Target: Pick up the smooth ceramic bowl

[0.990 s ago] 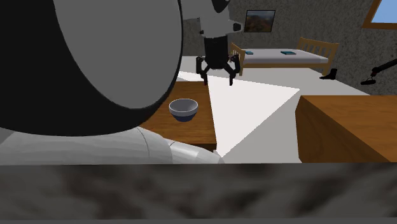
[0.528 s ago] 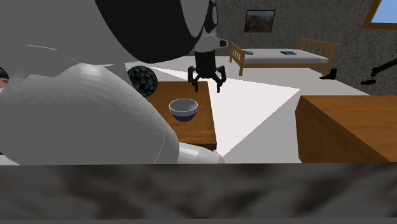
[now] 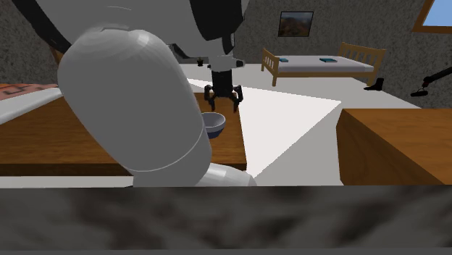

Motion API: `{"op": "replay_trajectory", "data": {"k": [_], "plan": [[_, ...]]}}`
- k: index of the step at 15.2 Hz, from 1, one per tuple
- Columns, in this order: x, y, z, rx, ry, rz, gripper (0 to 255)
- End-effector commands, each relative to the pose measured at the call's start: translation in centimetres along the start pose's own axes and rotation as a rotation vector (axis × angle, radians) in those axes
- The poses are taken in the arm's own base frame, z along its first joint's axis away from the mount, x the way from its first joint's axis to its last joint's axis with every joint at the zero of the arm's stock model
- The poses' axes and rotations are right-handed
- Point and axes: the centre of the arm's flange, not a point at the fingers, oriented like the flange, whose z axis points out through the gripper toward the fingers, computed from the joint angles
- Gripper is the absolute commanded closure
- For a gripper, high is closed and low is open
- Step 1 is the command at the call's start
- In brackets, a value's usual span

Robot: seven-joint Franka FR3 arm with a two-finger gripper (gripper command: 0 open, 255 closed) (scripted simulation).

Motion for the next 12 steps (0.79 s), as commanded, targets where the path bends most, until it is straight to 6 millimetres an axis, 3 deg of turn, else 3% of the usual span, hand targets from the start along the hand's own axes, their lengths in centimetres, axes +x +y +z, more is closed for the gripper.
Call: {"op": "replay_trajectory", "data": {"k": [1,6,8,9,12], "plan": [[0.2,-0.3,1.0,0.001,-0.001,-0.001,0],[0.3,-0.5,3.9,0.001,-0.001,-0.001,0],[0.3,-0.5,3.9,0.001,-0.001,-0.001,0],[0.3,-0.4,3.9,0.001,-0.001,-0.001,255],[0.3,-0.4,3.9,0.001,-0.001,-0.001,255]]}}
